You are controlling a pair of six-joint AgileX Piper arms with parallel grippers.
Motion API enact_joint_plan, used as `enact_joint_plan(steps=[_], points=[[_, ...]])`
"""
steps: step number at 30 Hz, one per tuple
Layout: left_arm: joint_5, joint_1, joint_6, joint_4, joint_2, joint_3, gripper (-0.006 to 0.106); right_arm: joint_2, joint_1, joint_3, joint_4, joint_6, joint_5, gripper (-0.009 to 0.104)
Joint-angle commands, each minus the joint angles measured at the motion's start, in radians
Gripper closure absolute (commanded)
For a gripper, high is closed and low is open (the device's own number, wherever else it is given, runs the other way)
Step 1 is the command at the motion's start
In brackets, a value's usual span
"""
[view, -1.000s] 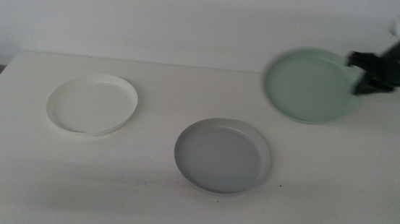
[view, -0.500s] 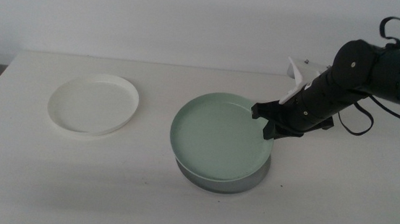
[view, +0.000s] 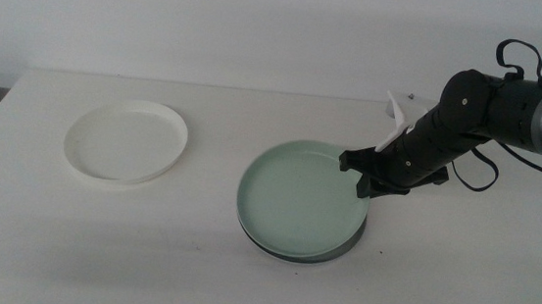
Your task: Stack the three bowls on top of each other.
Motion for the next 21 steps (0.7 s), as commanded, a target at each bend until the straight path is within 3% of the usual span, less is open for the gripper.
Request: enact_joint_plan(steps=[1,7,12,14,17,21], points=[[-0.014,0.001,-0.005,0.001,-0.003,0.0,0.007,-0.005,-0.001,0.001,-0.023,0.0,-0.003,0.087],[-0.014,0.001,-0.005,0.001,-0.003,0.0,0.007,-0.019,-0.001,0.001,-0.034,-0.005,0.006,0.043],[-0.014,0.001,-0.005,0.001,-0.003,0.0,0.007,-0.162,-0.001,0.001,-0.1,-0.057,0.056,0.009],[-0.014,0.001,-0.005,0.001,-0.003,0.0,0.007,-0.265,-0.001,0.01,-0.119,-0.057,0.07,0.003],[-0.014,0.001,-0.005,0.001,-0.003,0.0,0.007,-0.461,-0.001,0.102,-0.094,-0.085,0.024,0.002],[-0.014,0.001,-0.005,0.001,-0.003,0.0,0.007,-0.757,0.017,0.303,0.088,-0.358,-0.09,0.002]])
